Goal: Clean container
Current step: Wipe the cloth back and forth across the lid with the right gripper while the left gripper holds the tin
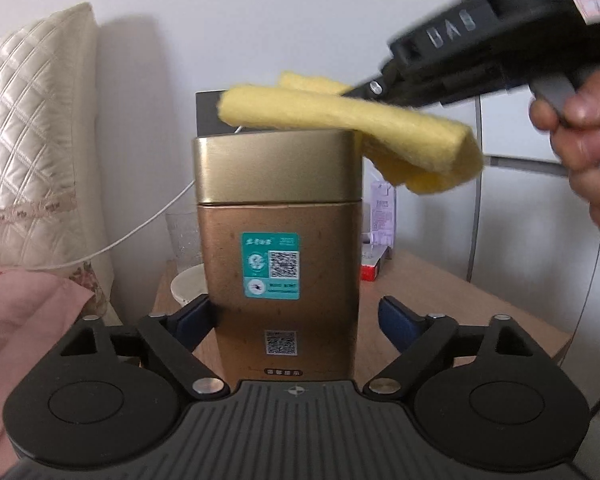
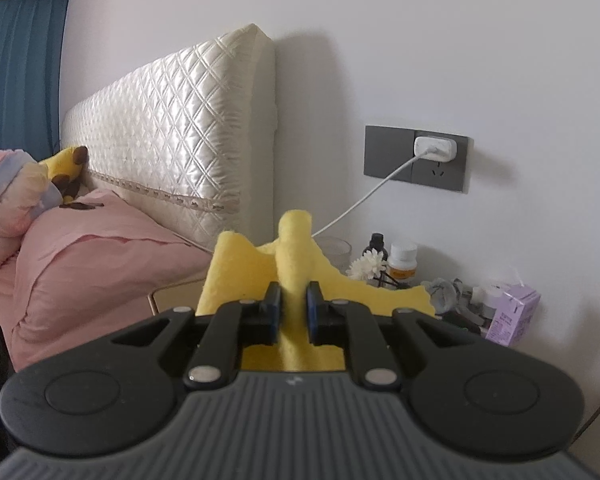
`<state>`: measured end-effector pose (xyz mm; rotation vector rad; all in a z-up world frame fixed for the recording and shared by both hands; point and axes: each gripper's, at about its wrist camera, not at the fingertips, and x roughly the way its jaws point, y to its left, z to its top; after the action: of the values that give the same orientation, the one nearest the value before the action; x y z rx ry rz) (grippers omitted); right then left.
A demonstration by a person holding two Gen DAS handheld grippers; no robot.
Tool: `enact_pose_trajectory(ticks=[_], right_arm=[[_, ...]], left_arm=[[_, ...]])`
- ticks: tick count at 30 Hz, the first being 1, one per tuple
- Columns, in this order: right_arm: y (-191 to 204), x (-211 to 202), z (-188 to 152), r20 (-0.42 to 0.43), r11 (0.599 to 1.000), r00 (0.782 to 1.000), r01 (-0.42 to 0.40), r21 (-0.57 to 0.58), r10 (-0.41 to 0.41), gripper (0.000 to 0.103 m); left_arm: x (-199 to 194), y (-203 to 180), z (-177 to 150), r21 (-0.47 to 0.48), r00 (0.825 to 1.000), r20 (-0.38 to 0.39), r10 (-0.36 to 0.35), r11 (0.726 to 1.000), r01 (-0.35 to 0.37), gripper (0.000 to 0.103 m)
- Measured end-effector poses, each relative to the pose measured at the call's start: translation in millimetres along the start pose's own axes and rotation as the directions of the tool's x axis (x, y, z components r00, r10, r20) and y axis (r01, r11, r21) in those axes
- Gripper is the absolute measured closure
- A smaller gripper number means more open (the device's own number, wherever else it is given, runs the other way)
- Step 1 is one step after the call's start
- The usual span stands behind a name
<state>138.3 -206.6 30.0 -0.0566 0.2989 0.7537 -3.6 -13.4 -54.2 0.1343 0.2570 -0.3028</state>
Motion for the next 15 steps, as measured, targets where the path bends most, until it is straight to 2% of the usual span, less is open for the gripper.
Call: enact_pose_trajectory(ticks=[6, 9, 11, 15], right_arm=[[5.8, 6.5, 2.4, 0.002, 1.0, 1.0, -0.027, 0.001, 0.027, 0.089], [13.6, 3.7, 2.0, -0.006, 0.998, 0.998, -0.055, -0.001, 0.055, 0.089], [18.8, -1.6, 2.3, -0.02, 0.998, 0.998, -0.063, -0.005, 0.063, 0.089], [24.7, -5.2, 3.8, -0.042, 0.999, 0.999, -0.008, -0.041, 0.006, 0.089]], left_arm=[[3.9, 7.0, -6.0, 0.025, 1.0, 0.024, 0.001, 1.0, -0.002, 0.011], [3.9, 12.8, -7.5, 0.025, 0.999, 0.044, 0.011, 1.0, -0.012, 0.021], [6.2, 16.0, -8.2, 0.012, 0.999, 0.053, 0.008, 1.0, -0.009, 0.021], [6.0, 20.9, -10.7, 0.017, 0.998, 0.065, -0.016, 1.0, 0.015, 0.022]])
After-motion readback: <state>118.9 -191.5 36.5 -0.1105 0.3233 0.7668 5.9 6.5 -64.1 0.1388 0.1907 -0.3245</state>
